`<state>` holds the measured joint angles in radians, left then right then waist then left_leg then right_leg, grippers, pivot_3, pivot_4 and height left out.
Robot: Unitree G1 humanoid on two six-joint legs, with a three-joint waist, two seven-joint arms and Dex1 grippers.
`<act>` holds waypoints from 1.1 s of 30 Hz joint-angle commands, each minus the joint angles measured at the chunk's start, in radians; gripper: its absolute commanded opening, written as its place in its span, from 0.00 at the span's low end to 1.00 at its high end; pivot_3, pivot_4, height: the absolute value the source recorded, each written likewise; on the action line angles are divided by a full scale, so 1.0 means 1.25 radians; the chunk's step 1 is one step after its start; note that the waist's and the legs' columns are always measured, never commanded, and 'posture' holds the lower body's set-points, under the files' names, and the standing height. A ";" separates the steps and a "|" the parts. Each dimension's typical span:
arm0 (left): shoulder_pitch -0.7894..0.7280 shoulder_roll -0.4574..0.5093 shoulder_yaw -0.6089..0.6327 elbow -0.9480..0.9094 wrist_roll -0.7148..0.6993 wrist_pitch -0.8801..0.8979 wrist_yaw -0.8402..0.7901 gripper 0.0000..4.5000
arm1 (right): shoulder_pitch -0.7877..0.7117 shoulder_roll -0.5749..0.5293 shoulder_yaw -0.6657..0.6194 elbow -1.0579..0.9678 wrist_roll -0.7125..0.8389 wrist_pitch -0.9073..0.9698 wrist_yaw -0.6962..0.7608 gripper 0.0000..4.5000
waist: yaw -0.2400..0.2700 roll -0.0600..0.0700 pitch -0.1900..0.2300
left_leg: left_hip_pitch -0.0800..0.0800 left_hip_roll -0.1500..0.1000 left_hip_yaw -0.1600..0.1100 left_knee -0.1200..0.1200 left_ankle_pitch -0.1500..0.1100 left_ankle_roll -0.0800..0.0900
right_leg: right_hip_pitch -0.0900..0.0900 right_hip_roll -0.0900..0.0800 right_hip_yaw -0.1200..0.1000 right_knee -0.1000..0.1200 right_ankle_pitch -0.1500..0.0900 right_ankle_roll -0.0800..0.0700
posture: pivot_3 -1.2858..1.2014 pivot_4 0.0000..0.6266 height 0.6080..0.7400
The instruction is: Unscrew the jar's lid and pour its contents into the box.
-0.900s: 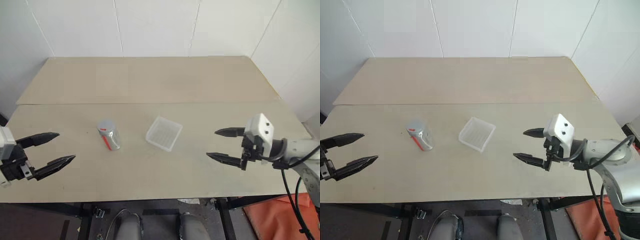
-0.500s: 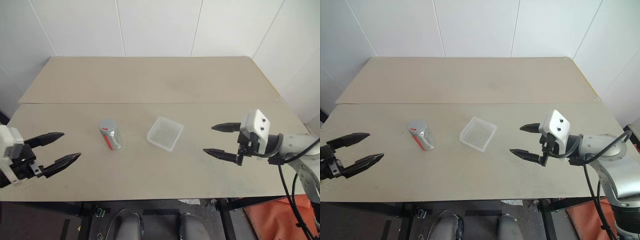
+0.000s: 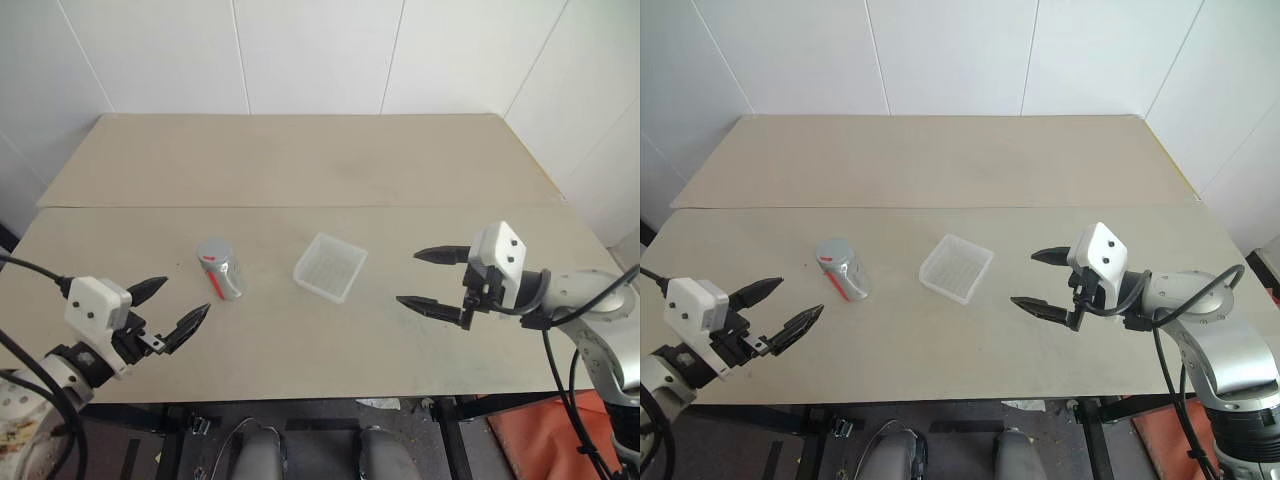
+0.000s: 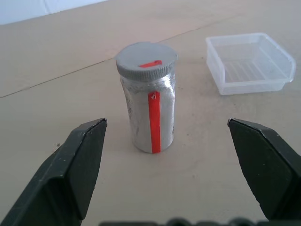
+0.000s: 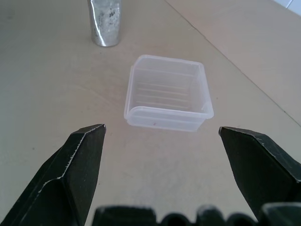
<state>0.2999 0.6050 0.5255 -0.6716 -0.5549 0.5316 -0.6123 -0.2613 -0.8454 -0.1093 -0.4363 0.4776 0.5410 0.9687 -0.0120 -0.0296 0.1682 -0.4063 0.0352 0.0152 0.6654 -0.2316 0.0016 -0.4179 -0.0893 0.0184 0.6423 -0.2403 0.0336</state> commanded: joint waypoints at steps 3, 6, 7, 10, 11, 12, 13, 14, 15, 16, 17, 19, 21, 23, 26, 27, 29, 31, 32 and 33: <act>-0.005 -0.068 -0.098 -0.053 0.083 -0.034 0.112 1.00 | -0.011 -0.022 -0.028 -0.014 0.004 -0.020 0.007 1.00 | 0.000 0.000 0.000 | 0.001 0.000 0.000 0.000 0.000 0.000 | 0.001 0.000 0.000 0.000 0.000 0.000 | 0.52 0.24 1.00; -0.048 -0.124 -0.163 -0.033 0.141 -0.056 0.183 1.00 | -0.008 -0.027 -0.033 -0.022 0.007 -0.019 0.011 1.00 | 0.004 0.000 0.000 | 0.003 -0.001 -0.001 0.001 0.000 0.000 | 0.005 0.000 -0.001 -0.001 0.000 0.000 | 0.52 0.24 1.00; -0.065 -0.146 -0.182 -0.025 0.153 -0.063 0.203 1.00 | -0.007 -0.030 -0.038 -0.025 0.011 -0.016 0.011 1.00 | 0.005 0.000 0.000 | 0.004 -0.001 -0.001 0.001 0.000 0.000 | 0.006 0.000 -0.001 -0.001 0.000 0.000 | 0.52 0.24 1.00; -0.096 -0.194 -0.232 -0.005 0.195 -0.083 0.245 1.00 | -0.006 -0.040 -0.054 -0.032 0.024 -0.010 0.017 1.00 | 0.007 0.000 0.000 | 0.006 -0.001 -0.001 0.001 0.000 0.000 | 0.009 0.000 -0.002 -0.001 0.000 0.000 | 0.52 0.24 1.00; -0.099 -0.200 -0.240 0.005 0.209 -0.092 0.251 1.00 | -0.005 -0.044 -0.058 -0.033 0.029 -0.008 0.020 1.00 | 0.008 0.000 0.000 | 0.006 -0.001 -0.002 0.001 0.000 0.000 | 0.009 0.000 -0.002 -0.002 0.000 0.000 | 0.52 0.24 1.00; -0.104 -0.209 -0.246 0.018 0.223 -0.103 0.262 1.00 | -0.004 -0.049 -0.063 -0.033 0.039 -0.005 0.028 1.00 | 0.008 0.000 0.000 | 0.006 -0.001 -0.002 0.001 0.000 0.000 | 0.010 0.000 -0.002 -0.002 0.000 0.000 | 0.52 0.24 1.00; -0.109 -0.215 -0.248 0.029 0.231 -0.110 0.269 1.00 | -0.005 -0.053 -0.068 -0.033 0.051 0.000 0.035 1.00 | 0.007 0.000 0.000 | 0.006 -0.001 -0.002 0.001 0.000 0.000 | 0.010 0.000 -0.002 -0.002 0.000 0.000 | 0.52 0.24 1.00; -0.112 -0.220 -0.250 0.037 0.235 -0.115 0.274 1.00 | -0.005 -0.056 -0.071 -0.033 0.059 0.003 0.041 1.00 | 0.006 0.000 0.000 | 0.006 -0.001 -0.002 0.001 0.000 0.000 | 0.010 0.000 -0.002 -0.002 0.000 0.000 | 0.52 0.24 1.00; -0.117 -0.221 -0.253 0.051 0.241 -0.125 0.273 1.00 | -0.005 -0.060 -0.076 -0.029 0.081 0.004 0.063 1.00 | 0.006 0.000 0.000 | 0.006 -0.001 -0.002 0.001 0.000 0.000 | 0.010 0.000 -0.002 -0.001 0.000 0.000 | 0.52 0.24 1.00; -0.123 -0.221 -0.255 0.063 0.244 -0.131 0.272 1.00 | -0.006 -0.061 -0.080 -0.026 0.102 0.005 0.082 1.00 | 0.007 0.000 0.000 | 0.006 -0.001 -0.002 0.001 0.000 0.000 | 0.010 0.000 -0.002 -0.001 0.000 0.000 | 0.52 0.24 1.00; -0.127 -0.221 -0.258 0.073 0.248 -0.138 0.269 1.00 | -0.008 -0.061 -0.084 -0.022 0.121 0.010 0.096 1.00 | 0.007 0.000 0.000 | 0.006 -0.001 -0.002 0.001 0.000 0.000 | 0.010 0.000 -0.002 -0.001 0.000 0.000 | 0.52 0.24 1.00; -0.135 -0.223 -0.262 0.091 0.255 -0.153 0.269 1.00 | -0.015 -0.063 -0.083 -0.015 0.147 0.021 0.112 1.00 | 0.007 0.000 0.000 | 0.006 -0.001 -0.002 0.001 0.000 0.000 | 0.010 0.000 -0.002 -0.002 0.000 0.000 | 0.52 0.24 1.00; -0.144 -0.222 -0.267 0.110 0.258 -0.166 0.264 1.00 | -0.020 -0.073 -0.071 -0.011 0.146 0.017 0.126 1.00 | 0.008 0.000 0.000 | 0.006 -0.001 -0.002 0.002 0.000 0.000 | 0.010 0.000 -0.002 -0.002 0.000 0.000 | 0.52 0.24 1.00; -0.156 -0.225 -0.271 0.127 0.260 -0.176 0.261 1.00 | -0.020 -0.079 -0.064 -0.011 0.140 0.010 0.134 1.00 | 0.010 0.000 0.000 | 0.006 -0.001 -0.002 0.002 0.000 0.000 | 0.010 0.000 -0.002 -0.002 0.000 0.000 | 0.52 0.24 1.00; -0.170 -0.224 -0.277 0.146 0.263 -0.189 0.254 1.00 | -0.017 -0.077 -0.069 -0.019 0.150 0.012 0.135 1.00 | 0.010 0.000 0.000 | 0.006 -0.001 -0.002 0.002 0.000 0.000 | 0.010 0.000 -0.002 -0.002 0.000 0.000 | 0.52 0.24 1.00; -0.175 -0.224 -0.277 0.151 0.263 -0.191 0.255 1.00 | -0.015 -0.076 -0.073 -0.024 0.156 0.014 0.135 1.00 | 0.011 0.000 0.000 | 0.006 -0.001 -0.002 0.002 0.000 0.000 | 0.010 0.000 -0.002 -0.002 0.000 0.000 | 0.52 0.24 1.00; -0.185 -0.224 -0.280 0.165 0.265 -0.199 0.254 1.00 | -0.011 -0.076 -0.077 -0.031 0.161 0.015 0.133 1.00 | 0.011 0.000 0.000 | 0.006 -0.001 -0.002 0.002 0.000 0.000 | 0.010 0.000 -0.002 -0.002 0.000 0.000 | 0.52 0.24 1.00; -0.205 -0.226 -0.286 0.187 0.271 -0.210 0.257 1.00 | -0.005 -0.078 -0.079 -0.034 0.156 0.010 0.133 1.00 | 0.012 0.000 0.000 | 0.006 -0.001 -0.002 0.002 0.000 0.000 | 0.010 0.000 -0.002 -0.002 0.000 0.000 | 0.52 0.24 1.00; -0.216 -0.228 -0.289 0.197 0.273 -0.212 0.258 1.00 | -0.002 -0.079 -0.080 -0.035 0.155 0.008 0.132 1.00 | 0.012 0.000 0.000 | 0.006 -0.001 -0.002 0.002 0.000 0.000 | 0.010 0.000 -0.002 -0.002 0.000 0.000 | 0.52 0.24 1.00; -0.226 -0.228 -0.293 0.207 0.278 -0.218 0.257 1.00 | -0.001 -0.078 -0.082 -0.036 0.156 0.008 0.131 1.00 | 0.013 0.000 0.000 | 0.006 -0.001 -0.002 0.002 0.000 0.000 | 0.010 0.000 -0.002 -0.002 0.000 0.000 | 0.52 0.24 1.00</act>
<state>0.0360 0.3205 0.1700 -0.4099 -0.2196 0.2956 -0.2931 -0.2592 -0.9318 -0.1757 -0.4536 0.6513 0.5639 1.1332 0.0045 -0.0302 0.1678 -0.3985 0.0340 0.0126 0.6676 -0.2316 0.0016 -0.4054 -0.0896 0.0154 0.6404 -0.2404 0.0340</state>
